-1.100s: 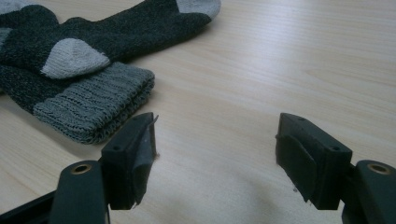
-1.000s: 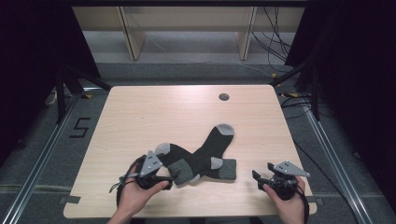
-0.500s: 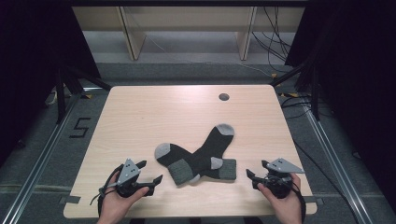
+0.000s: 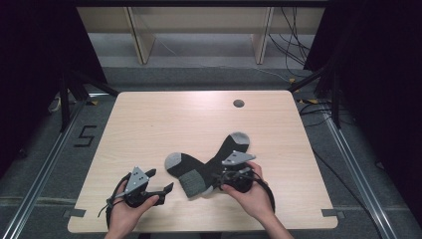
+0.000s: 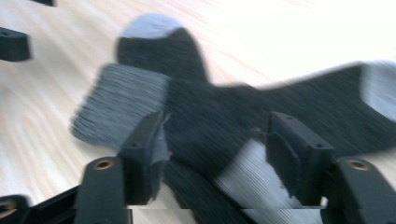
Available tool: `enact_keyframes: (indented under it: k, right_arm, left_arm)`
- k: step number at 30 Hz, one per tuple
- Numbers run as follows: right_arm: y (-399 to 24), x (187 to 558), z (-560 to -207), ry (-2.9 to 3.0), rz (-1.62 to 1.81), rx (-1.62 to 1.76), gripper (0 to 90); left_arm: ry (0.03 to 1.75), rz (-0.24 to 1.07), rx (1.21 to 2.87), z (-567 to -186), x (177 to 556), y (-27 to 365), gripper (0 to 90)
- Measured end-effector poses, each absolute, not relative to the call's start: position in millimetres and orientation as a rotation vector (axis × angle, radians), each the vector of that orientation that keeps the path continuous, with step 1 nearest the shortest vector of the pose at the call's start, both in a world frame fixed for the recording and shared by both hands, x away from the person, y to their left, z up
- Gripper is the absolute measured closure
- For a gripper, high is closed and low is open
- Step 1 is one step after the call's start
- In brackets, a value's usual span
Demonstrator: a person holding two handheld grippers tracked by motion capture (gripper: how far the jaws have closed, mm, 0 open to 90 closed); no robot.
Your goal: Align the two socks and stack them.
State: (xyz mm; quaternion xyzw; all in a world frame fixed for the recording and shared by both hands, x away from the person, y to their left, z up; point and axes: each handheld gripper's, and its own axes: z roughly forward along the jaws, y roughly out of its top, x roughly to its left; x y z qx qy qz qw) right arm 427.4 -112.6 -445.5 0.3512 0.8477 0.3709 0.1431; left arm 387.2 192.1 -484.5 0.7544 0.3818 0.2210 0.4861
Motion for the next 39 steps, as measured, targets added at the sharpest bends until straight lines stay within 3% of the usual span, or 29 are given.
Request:
enact_keyframes:
  k: [7,15,24,33,36,39]
  right_arm:
    - [-68.8,429.3,-452.6,2.528,1.069,0.931,46.0]
    - [-33.0,430.8,-464.9,2.622,0.983,0.817,36.0]
    - [-21.3,427.9,-477.6,2.625,0.915,0.834,34.4]
    - [-22.3,428.8,-483.8,2.610,0.798,0.745,55.1]
    - [-24.8,430.2,-480.4,2.611,0.854,0.845,68.0]
    - [-28.0,432.2,-475.2,2.621,0.892,0.868,72.2]
  left_arm:
    - [0.939,0.535,1.812,-486.1,389.2,200.0,18.9]
    - [0.947,0.544,1.808,-487.1,389.7,203.5,19.1]
    - [0.940,0.546,1.809,-488.6,390.2,203.7,19.9]
    - [0.947,0.557,1.803,-488.4,389.7,209.0,20.2]
    - [0.946,0.555,1.807,-488.4,389.9,209.1,20.4]
    - [0.924,0.573,1.824,-487.4,391.9,209.8,20.5]
